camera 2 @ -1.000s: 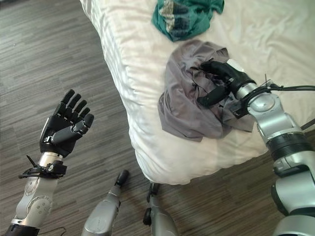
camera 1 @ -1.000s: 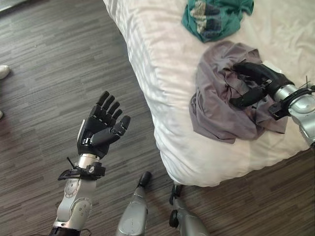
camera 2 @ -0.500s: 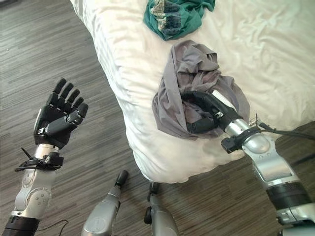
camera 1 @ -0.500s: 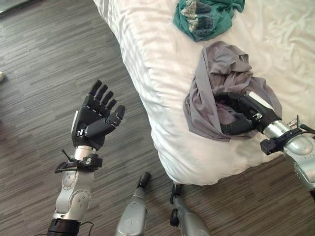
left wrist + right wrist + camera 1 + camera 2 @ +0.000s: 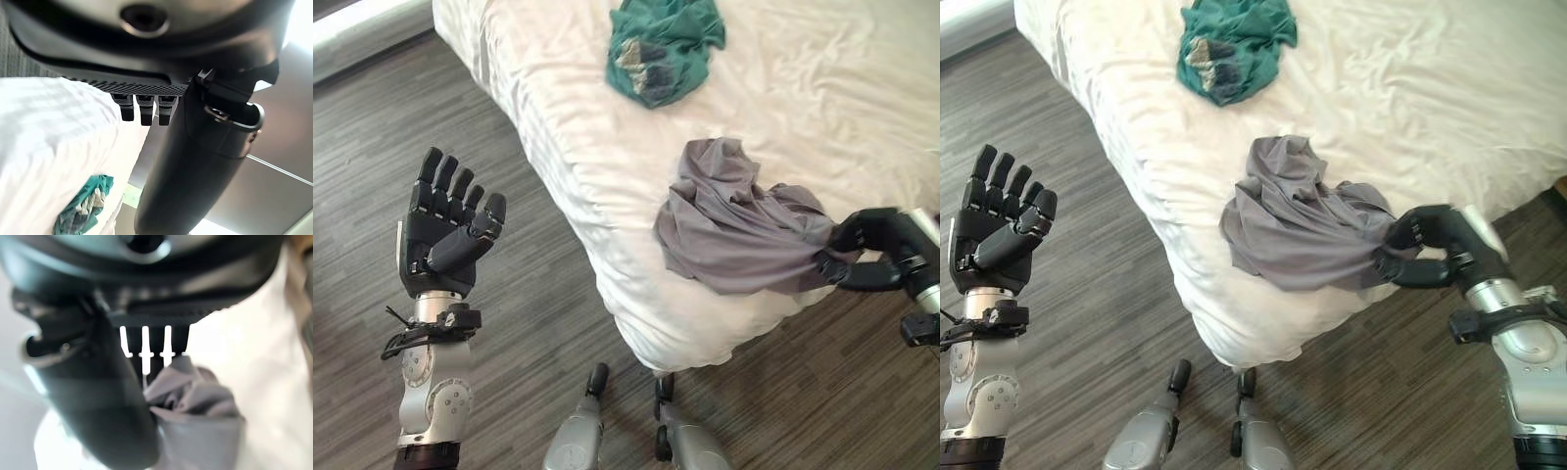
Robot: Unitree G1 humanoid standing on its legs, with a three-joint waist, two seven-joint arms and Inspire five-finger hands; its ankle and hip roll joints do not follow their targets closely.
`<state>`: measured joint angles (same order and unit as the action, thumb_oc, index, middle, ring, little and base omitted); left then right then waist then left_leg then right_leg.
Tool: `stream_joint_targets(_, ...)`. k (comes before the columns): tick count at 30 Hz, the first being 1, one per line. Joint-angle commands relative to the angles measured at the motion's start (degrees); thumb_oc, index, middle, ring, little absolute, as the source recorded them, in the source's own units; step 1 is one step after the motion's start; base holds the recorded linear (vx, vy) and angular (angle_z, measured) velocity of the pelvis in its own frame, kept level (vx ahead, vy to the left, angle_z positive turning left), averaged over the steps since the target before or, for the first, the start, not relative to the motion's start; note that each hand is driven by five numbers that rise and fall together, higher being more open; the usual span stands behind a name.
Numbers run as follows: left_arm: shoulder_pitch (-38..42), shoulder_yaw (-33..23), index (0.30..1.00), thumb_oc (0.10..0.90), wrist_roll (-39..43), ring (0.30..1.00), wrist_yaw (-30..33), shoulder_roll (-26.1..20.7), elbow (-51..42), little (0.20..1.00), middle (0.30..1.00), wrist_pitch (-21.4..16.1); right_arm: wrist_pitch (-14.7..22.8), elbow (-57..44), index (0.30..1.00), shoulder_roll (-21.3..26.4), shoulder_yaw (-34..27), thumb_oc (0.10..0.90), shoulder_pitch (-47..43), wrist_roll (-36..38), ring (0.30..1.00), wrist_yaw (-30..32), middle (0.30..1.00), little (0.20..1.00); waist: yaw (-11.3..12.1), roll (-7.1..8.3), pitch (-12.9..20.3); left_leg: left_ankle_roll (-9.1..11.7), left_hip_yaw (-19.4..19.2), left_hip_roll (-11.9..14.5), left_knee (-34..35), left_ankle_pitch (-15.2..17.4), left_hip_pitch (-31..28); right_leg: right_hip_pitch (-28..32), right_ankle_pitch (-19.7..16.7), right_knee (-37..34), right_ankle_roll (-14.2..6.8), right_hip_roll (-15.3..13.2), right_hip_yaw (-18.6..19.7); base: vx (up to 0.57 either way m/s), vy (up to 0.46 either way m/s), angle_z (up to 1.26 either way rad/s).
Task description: Pick up bed clothes into laundry basket.
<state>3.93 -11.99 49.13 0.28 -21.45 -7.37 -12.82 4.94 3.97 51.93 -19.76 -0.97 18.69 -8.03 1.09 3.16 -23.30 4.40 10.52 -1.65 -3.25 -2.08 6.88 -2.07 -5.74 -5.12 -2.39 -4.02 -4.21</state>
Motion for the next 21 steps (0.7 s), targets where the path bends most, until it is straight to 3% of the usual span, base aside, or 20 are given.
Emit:
stream_joint_targets(1, 1.46, -2.32, 0.900, 0.800, -2.35, 0.900, 0.38, -2.64, -5.58, 0.900, 0.900, -7.43, 8.87, -0.12, 0.300, 0.20, -3.35, 0.400, -4.21, 5.23, 0.300, 8.53, 0.300, 0.300, -1.12, 2.39, 8.11, 1.46, -14.41, 7.04, -8.12, 1.26, 0.77, 2.17, 10.46, 6.58, -2.42, -1.41, 1.36, 0.03, 0.183, 0.46)
stream_joint_targets(2, 2.11, -3.32, 0.900, 0.800, -3.70, 0.900, 1.84, -3.83, -5.31, 0.900, 0.900, -7.98, 9.13, -1.74, 0.300, -1.00, -3.26, 0.400, -5.80, 6.25, 0.300, 9.78, 0.300, 0.300, -1.29, 2.21, 8.47, 2.37, -13.23, 11.69, -9.90, -1.13, -0.34, 2.80, 11.07, 7.44, -2.97, -1.92, 3.20, 0.08, 0.206, 0.31)
stream_joint_targets(4, 3.47, -4.46, 0.900, 0.800, -4.18, 0.900, 3.07, -5.46, -5.30, 0.900, 0.900, -8.37, 8.55, -3.49, 0.300, -1.13, -4.99, 0.400, -4.13, 6.55, 0.300, 9.55, 0.300, 0.300, -1.83, 1.78, 9.70, 3.74, -9.50, 16.30, -6.54, -3.74, -2.31, 2.53, 11.95, 8.69, -4.14, -2.51, 4.76, 0.12, 0.205, -0.66)
stream_joint_targets(5, 3.48, -4.41, 0.900, 0.800, -4.17, 0.900, 3.07, -5.47, -5.29, 0.900, 0.900, -8.37, 8.53, -3.55, 0.300, -1.15, -5.08, 0.400, -4.02, 6.56, 0.300, 9.53, 0.300, 0.300, -1.77, 1.76, 9.67, 3.78, -9.52, 16.34, -6.35, -3.83, -2.45, 2.55, 11.99, 8.75, -4.11, -2.47, 4.76, 0.17, 0.255, -0.78)
stream_joint_targets(6, 4.56, -5.24, 0.900, 0.800, -4.93, 0.900, 3.79, -6.86, -4.94, 0.900, 0.900, -8.88, 9.01, -3.66, 0.300, -1.42, -6.27, 0.400, -2.93, 7.92, 0.300, 9.64, 0.300, 0.300, -2.41, 1.48, 10.89, 4.52, -8.53, 20.34, -3.68, -5.29, -2.94, 3.05, 12.89, 9.81, -5.58, -4.05, 5.10, 0.14, 0.308, -0.31)
stream_joint_targets(7, 5.45, -5.61, 0.900, 0.800, -5.46, 0.900, 4.35, -7.87, -4.81, 0.900, 0.900, -9.28, 8.97, -4.69, 0.300, -1.54, -7.71, 0.400, -1.50, 7.95, 0.300, 9.73, 0.300, 0.300, -2.64, 1.10, 11.29, 5.05, -8.67, 22.58, -1.28, -7.29, -2.40, 3.33, 13.62, 10.75, -6.31, -5.07, 4.76, 0.23, 0.439, -0.08)
stream_joint_targets(10, 9.01, -4.91, 0.900, 0.800, -5.60, 0.900, 5.57, -11.22, -3.74, 0.900, 0.900, -10.19, 9.83, -5.82, 0.300, -1.60, -11.17, 0.400, 1.32, 7.43, 0.300, 12.49, 0.300, 0.300, -2.83, 0.42, 11.94, 7.05, -8.46, 25.83, 2.30, -9.52, 0.53, 5.88, 15.79, 11.57, -8.20, -8.48, 4.31, 0.18, 0.348, -0.02)
stream_joint_targets(11, 9.48, -4.48, 0.900, 0.800, -5.63, 0.900, 5.67, -11.40, -3.42, 0.900, 0.900, -10.36, 9.85, -5.99, 0.300, -1.82, -11.58, 0.400, 1.64, 7.37, 0.300, 12.60, 0.300, 0.300, -2.70, 0.39, 11.81, 7.03, -8.14, 25.82, 2.39, -10.13, 0.91, 5.68, 15.40, 11.56, -8.24, -8.39, 4.16, 0.28, 0.463, -0.03)
stream_joint_targets(12, 10.08, -4.90, 0.900, 0.800, -5.63, 0.900, 6.02, -13.66, -2.48, 0.900, 0.900, -10.90, 10.06, -6.23, 0.300, -2.08, -12.48, 0.400, 2.00, 6.76, 0.300, 14.18, 0.300, 0.300, -2.24, -0.28, 12.78, 8.50, -4.87, 25.48, 2.86, -9.29, 2.06, 6.91, 15.16, 10.80, -9.60, -10.70, 5.29, 0.25, 0.452, -0.05)
stream_joint_targets(13, 9.31, -5.15, 0.900, 0.800, -7.31, 0.900, 7.01, -14.46, -1.92, 0.900, 0.900, -11.10, 11.15, -4.90, 0.300, -2.03, -12.22, 0.400, 1.25, 6.03, 0.300, 15.75, 0.300, 0.300, -1.58, -0.13, 13.33, 9.20, -1.80, 24.36, 0.40, -6.92, 2.09, 7.15, 14.13, 10.49, -9.91, -12.50, 6.50, 0.37, 0.627, -0.03)
stream_joint_targets(14, 9.27, -5.49, 0.900, 0.800, -6.32, 0.900, 6.56, -14.45, -2.08, 0.900, 0.900, -10.90, 10.25, -5.05, 0.300, -2.87, -12.18, 0.400, 1.41, 6.26, 0.300, 15.22, 0.300, 0.300, -1.69, -0.02, 13.85, 9.43, -0.65, 22.97, -3.02, -4.14, 3.28, 8.08, 13.06, 10.12, -10.64, -14.64, 7.27, 0.18, 0.325, -0.06)
stream_joint_targets(15, 9.24, -5.48, 0.900, 0.800, -6.17, 0.900, 6.41, -14.53, -2.05, 0.900, 0.900, -10.90, 10.08, -5.28, 0.300, -3.02, -12.32, 0.400, 1.59, 6.25, 0.300, 15.20, 0.300, 0.300, -1.77, 0.27, 13.95, 9.24, -0.44, 22.43, -4.33, -3.36, 4.00, 8.27, 12.93, 9.75, -10.86, -15.08, 7.11, 0.30, 0.620, -0.14)
stream_joint_targets(16, 10.58, -4.11, 0.900, 0.800, -4.34, 0.900, 6.14, -13.83, -1.76, 0.900, 0.900, -11.08, 10.48, -5.12, 0.300, -6.00, -12.70, 0.400, 1.44, 7.32, 0.300, 16.02, 0.300, 0.300, -3.19, 0.32, 14.91, 8.49, -3.52, 19.51, -6.84, 1.27, 4.46, 7.98, 5.42, 10.82, -11.73, -19.25, 7.65, 0.23, 0.452, -0.07)
stream_joint_targets(17, 10.66, -4.00, 0.900, 0.800, -4.29, 0.900, 6.09, -13.95, -1.64, 0.900, 0.900, -11.13, 10.50, -5.11, 0.300, -6.10, -12.72, 0.400, 1.48, 7.29, 0.300, 16.04, 0.300, 0.300, -2.78, 0.83, 15.08, 8.29, -4.13, 19.09, -7.42, 1.97, 4.45, 7.99, 5.43, 10.44, -11.96, -19.87, 7.99, 0.23, 0.593, -0.03)
stream_joint_targets(18, 10.85, -3.03, 0.900, 0.800, -6.12, 0.900, 6.33, -14.29, -1.99, 0.900, 0.900, -10.85, 10.36, -5.56, 0.300, -7.50, -11.66, 0.400, 0.29, 6.15, 0.300, 16.69, 0.300, 0.300, -2.87, 1.03, 14.62, 6.89, -5.28, 17.34, -7.80, 3.59, 3.94, 4.99, -0.37, 12.34, -10.57, -20.83, 9.35, 0.02, 0.524, -0.15)
stream_joint_targets(19, 10.58, -2.82, 0.900, 0.800, -7.76, 0.900, 6.44, -16.41, -1.81, 0.900, 0.900, -10.63, 9.94, -6.90, 0.300, -9.88, -9.85, 0.400, -0.53, 4.51, 0.300, 16.55, 0.300, 0.300, -3.06, 0.56, 13.83, 4.69, -7.92, 15.70, -7.12, 4.71, 3.01, 0.06, -8.58, 14.16, -9.06, -21.81, 7.06, 0.00, 0.772, -0.27)
stream_joint_targets(20, 10.34, -3.41, 0.900, 0.800, -7.02, 0.900, 6.51, -17.21, -0.45, 0.900, 0.900, -10.66, 10.60, -7.24, 0.300, -10.64, -8.09, 0.400, -1.43, 4.52, 0.300, 16.68, 0.300, 0.300, -2.54, -0.44, 13.35, 3.82, -10.13, 15.18, -6.22, 5.64, 1.67, -1.77, -10.00, 15.35, -9.11, -22.85, 2.40, -0.02, 0.625, -0.77)
stream_joint_targets(21, 10.38, -3.61, 0.900, 0.800, -6.84, 0.900, 6.34, -17.37, -0.25, 0.900, 0.900, -10.77, 10.65, -7.16, 0.300, -10.67, -7.86, 0.400, -1.72, 4.46, 0.300, 16.74, 0.300, 0.300, -2.64, -0.20, 13.36, 3.65, -10.31, 14.95, -5.88, 5.14, 1.73, -1.99, -10.52, 15.05, -9.13, -23.04, 2.58, -0.02, 0.265, -0.76)
